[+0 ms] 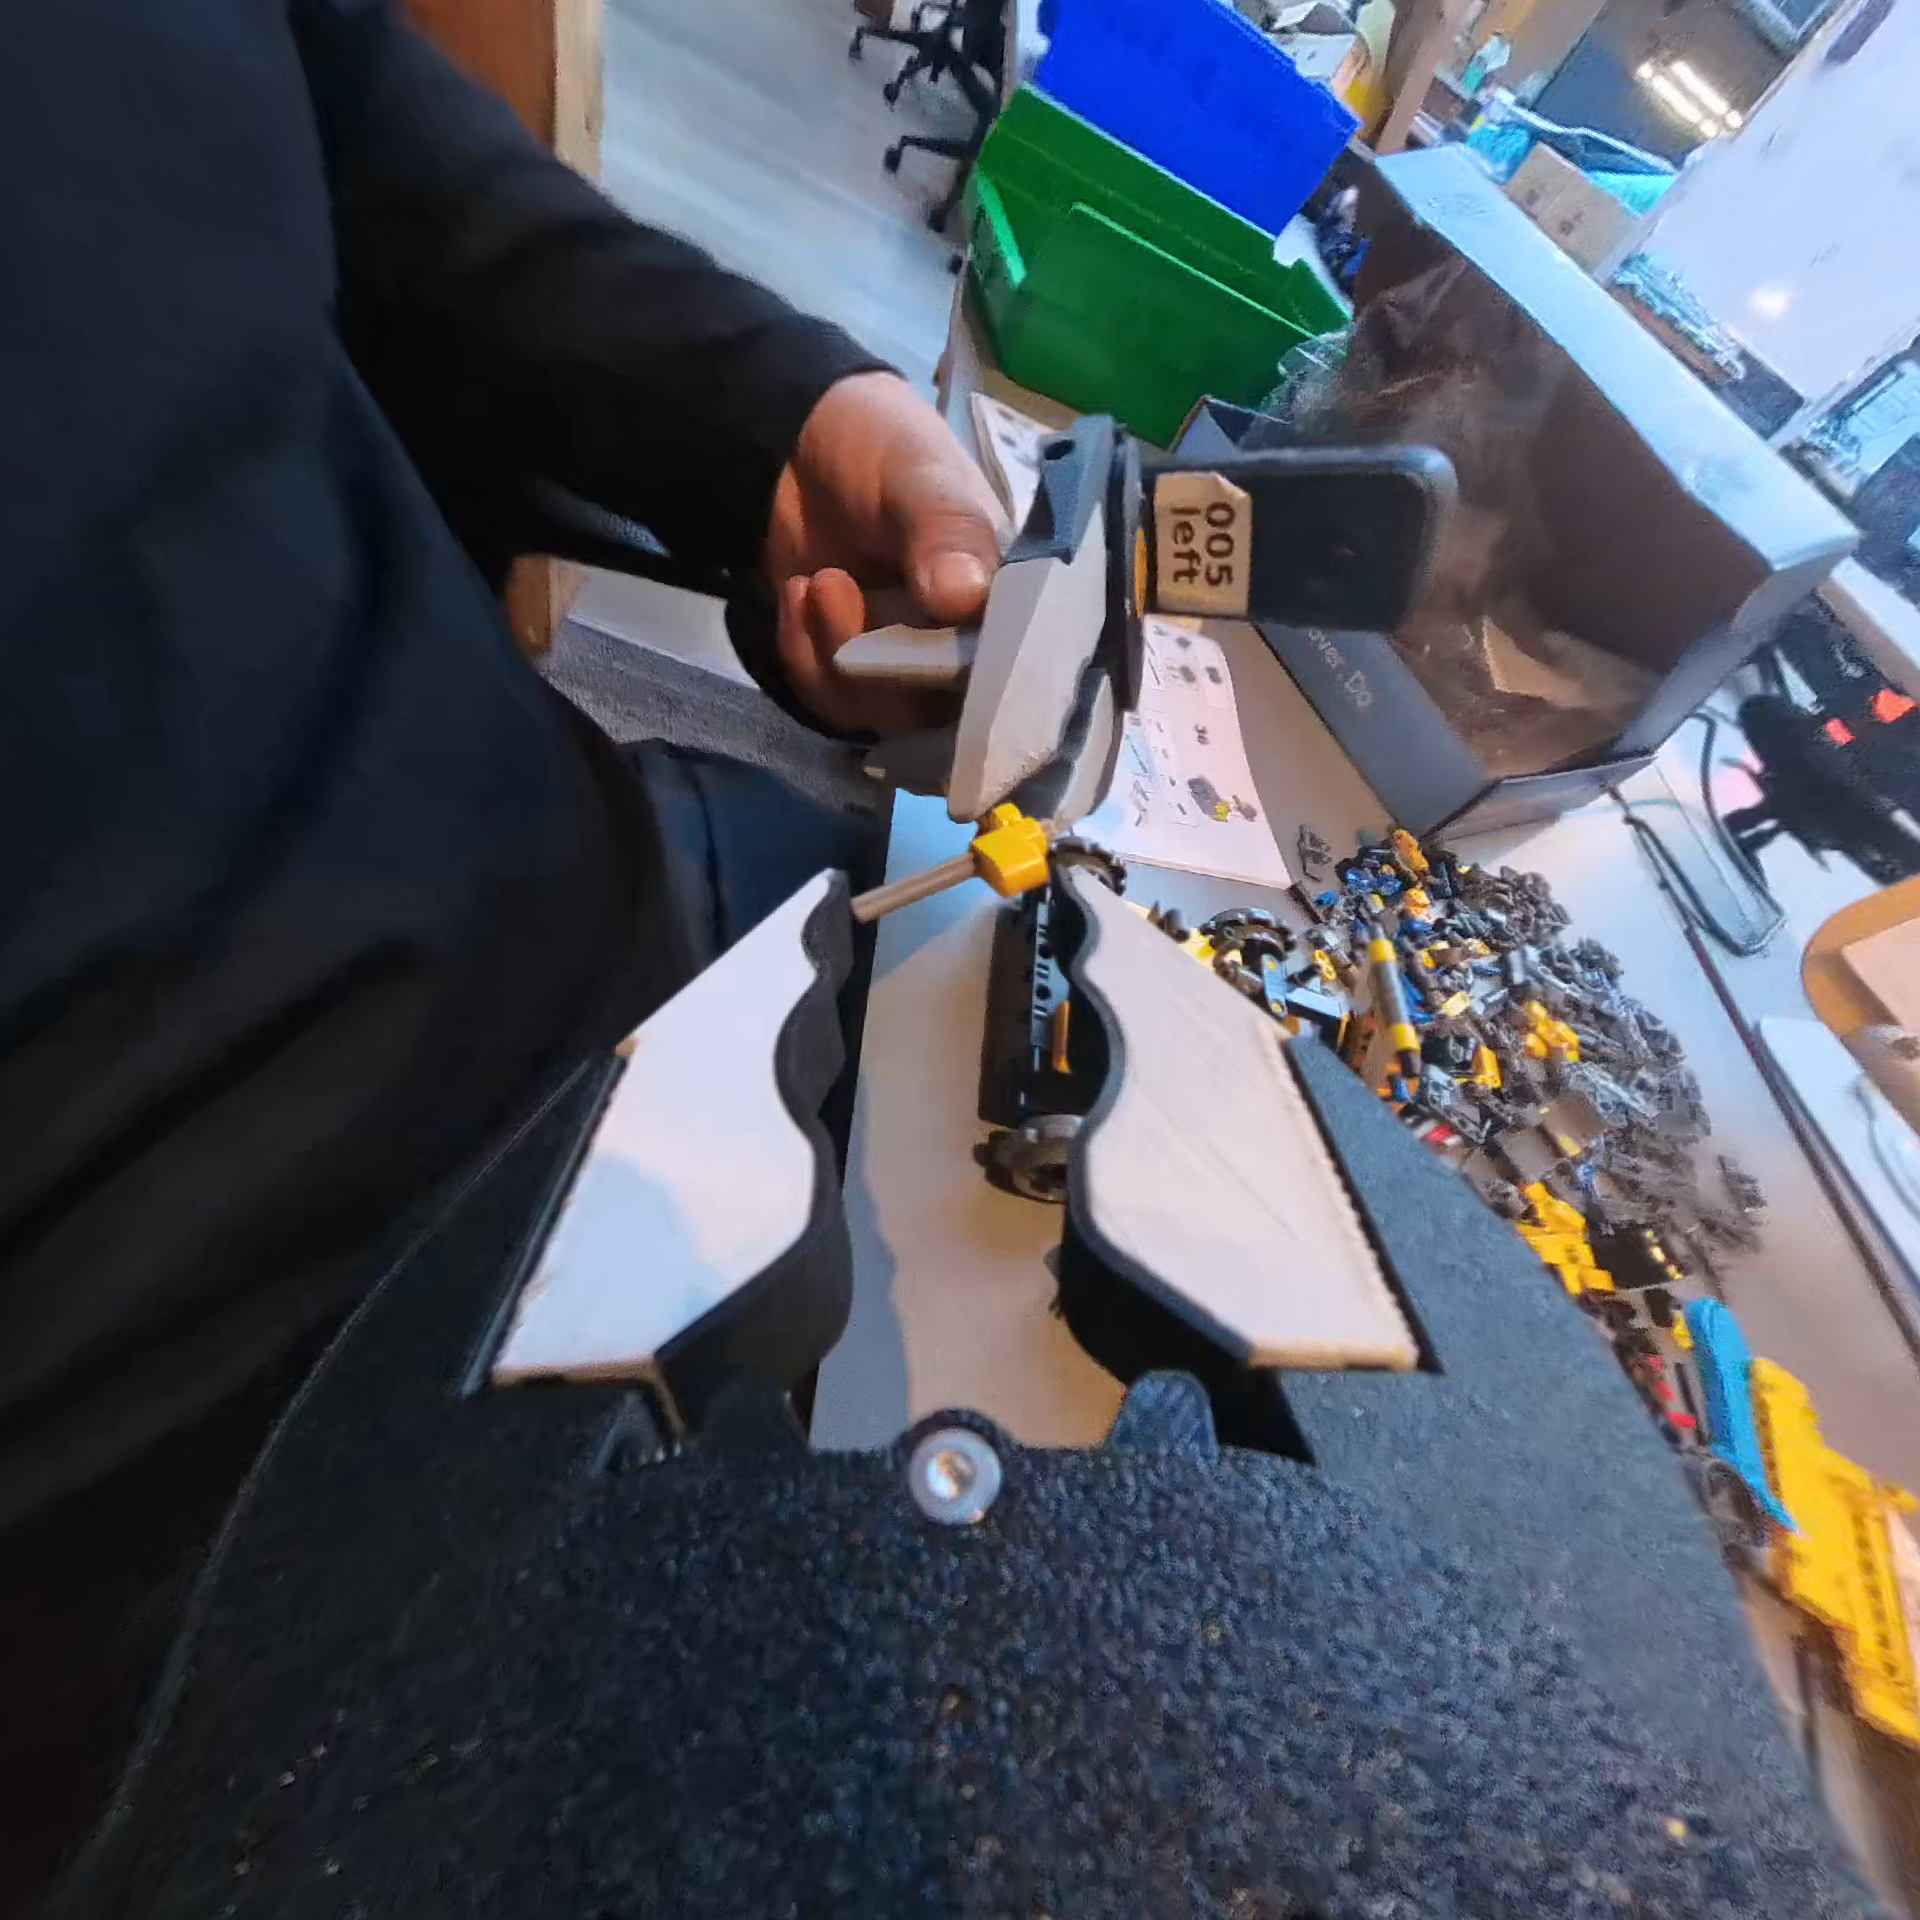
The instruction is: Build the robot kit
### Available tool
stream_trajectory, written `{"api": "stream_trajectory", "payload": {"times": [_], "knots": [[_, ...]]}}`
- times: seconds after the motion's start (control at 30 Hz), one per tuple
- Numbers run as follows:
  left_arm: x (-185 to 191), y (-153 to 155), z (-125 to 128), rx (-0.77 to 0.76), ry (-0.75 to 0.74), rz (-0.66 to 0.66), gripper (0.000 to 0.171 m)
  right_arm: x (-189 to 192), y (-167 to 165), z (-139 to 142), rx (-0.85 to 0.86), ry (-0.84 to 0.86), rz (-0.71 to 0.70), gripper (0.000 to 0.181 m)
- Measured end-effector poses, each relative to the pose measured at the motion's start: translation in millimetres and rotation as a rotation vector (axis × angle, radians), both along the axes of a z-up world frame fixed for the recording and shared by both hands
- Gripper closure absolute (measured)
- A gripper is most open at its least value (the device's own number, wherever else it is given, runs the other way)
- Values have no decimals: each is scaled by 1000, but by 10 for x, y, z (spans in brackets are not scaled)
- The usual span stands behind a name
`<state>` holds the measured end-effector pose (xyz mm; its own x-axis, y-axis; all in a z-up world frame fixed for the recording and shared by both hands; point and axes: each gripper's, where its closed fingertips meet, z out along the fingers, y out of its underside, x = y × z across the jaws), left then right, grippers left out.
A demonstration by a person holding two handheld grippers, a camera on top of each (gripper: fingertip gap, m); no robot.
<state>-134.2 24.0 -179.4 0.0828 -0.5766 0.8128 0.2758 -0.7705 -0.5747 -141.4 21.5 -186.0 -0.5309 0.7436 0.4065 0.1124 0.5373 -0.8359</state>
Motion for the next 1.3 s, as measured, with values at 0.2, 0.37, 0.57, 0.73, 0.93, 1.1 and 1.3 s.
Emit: {"api": "stream_trajectory", "payload": {"times": [0.2,0.37,0.57,0.73,0.93,1.1,1.3], "knots": [[15,28,-86,-33,3,-23,167,6,30,-67,128,16,-56,144],[-55,126,-179,-35,78,45,167,-58,120,-197,117,-13,-134,144],[-156,199,-298,113,370,163,166,-167,186,-323,12,2,-201,144],[-214,196,-460,327,796,177,160,-186,216,-382,-110,-27,-225,144],[-250,250,-564,545,1141,204,171,-187,166,-420,-172,-38,-221,144],[-197,192,-598,543,1136,146,171,-137,102,-472,-161,-60,-181,144],[-154,146,-648,527,1115,85,170,-106,71,-535,-141,-84,-166,144]]}}
